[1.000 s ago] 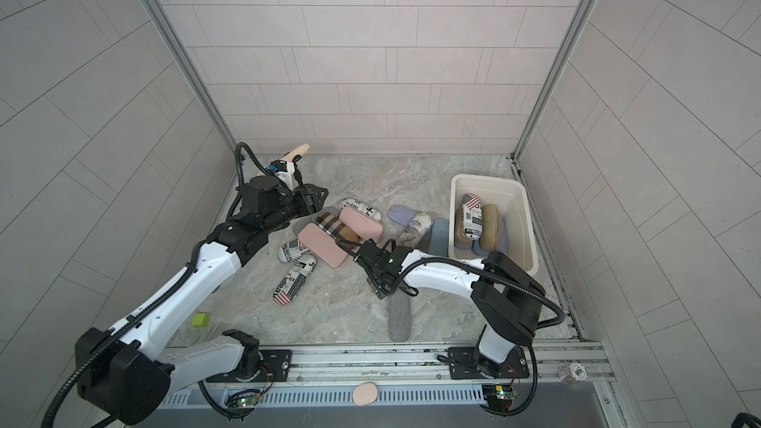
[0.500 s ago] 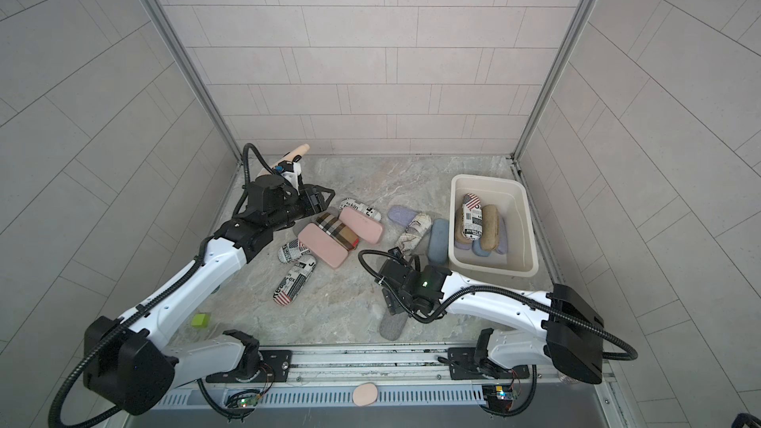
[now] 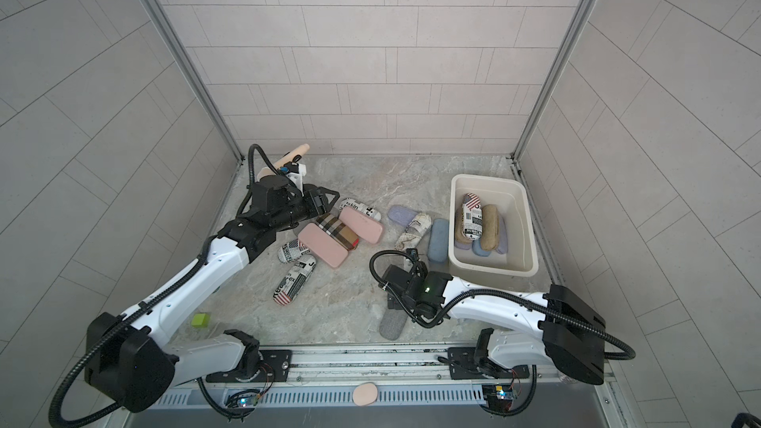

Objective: Put the glasses cases into the storage boxes
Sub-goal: Pick up the glasses case at the center of the board.

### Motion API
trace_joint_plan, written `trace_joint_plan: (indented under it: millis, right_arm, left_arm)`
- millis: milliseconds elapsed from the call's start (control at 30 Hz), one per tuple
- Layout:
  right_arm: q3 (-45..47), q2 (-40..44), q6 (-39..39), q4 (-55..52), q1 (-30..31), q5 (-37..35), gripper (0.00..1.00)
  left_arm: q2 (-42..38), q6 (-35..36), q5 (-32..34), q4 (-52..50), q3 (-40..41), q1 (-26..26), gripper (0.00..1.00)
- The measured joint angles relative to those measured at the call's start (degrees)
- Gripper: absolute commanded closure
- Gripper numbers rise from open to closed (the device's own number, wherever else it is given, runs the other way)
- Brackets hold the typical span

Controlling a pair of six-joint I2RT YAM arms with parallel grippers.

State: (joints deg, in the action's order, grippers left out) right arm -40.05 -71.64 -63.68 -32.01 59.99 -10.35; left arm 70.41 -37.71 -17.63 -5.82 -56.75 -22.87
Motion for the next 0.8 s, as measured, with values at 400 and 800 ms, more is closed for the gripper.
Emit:
trace_joint_plan:
  millis: [400, 800]
  right_arm:
    - [-0.2, -10.6, -5.0, 4.2, 0.6, 1.1, 0.23]
    - [-2.0, -10.5, -2.9, 3.7, 1.7, -0.2, 0.4]
  left_arm:
    - [0.3, 0.0, -0.4, 0.0, 0.0, -0.5, 0.33]
    - [0.3, 0.0, -0.9, 0.0, 0.0, -0.5, 0.33]
